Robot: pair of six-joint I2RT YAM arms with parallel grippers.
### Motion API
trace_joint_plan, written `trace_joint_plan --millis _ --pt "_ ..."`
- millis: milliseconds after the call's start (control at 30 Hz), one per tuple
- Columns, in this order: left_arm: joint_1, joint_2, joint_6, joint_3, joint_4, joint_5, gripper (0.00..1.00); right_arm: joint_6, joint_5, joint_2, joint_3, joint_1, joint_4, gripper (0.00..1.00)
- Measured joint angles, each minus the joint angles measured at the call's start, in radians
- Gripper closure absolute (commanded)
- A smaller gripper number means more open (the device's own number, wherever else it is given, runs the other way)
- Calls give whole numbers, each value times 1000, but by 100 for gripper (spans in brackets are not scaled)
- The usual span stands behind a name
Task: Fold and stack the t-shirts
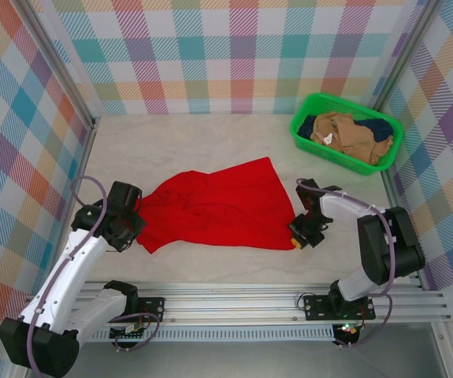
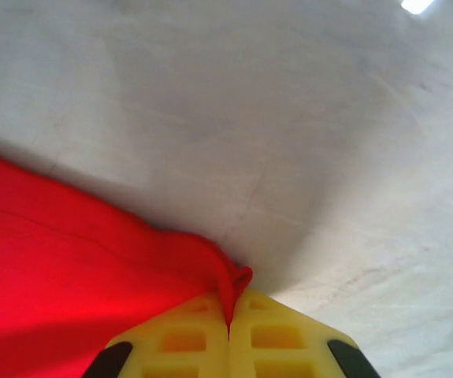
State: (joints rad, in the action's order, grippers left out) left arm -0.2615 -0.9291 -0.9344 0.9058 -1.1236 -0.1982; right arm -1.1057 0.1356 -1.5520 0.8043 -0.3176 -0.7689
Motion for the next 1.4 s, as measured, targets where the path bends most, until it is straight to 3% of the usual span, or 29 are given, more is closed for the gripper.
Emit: trace_joint_plan --millis 167,367,533,667,1033,1233,1400 --pt "16 -95 39 118 30 4 100 109 -48 -42 267 -23 45 100" --pt "154 -375 109 608 130 56 100 259 -95 -42 762 -18 74 100" --pt "228 -526 132 1043 168 66 100 341 -103 -31 1023 -3 72 100" --pt "240 -515 139 1214 177 63 100 387 -102 28 1079 10 73 100" --pt "241 -420 177 1439 214 2 100 422 -44 271 1129 11 97 100" --pt "256 -558 170 1584 253 29 100 350 42 172 1178 26 121 100" --pt "304 -777 142 1617 279 126 100 243 134 -58 1212 57 148 100"
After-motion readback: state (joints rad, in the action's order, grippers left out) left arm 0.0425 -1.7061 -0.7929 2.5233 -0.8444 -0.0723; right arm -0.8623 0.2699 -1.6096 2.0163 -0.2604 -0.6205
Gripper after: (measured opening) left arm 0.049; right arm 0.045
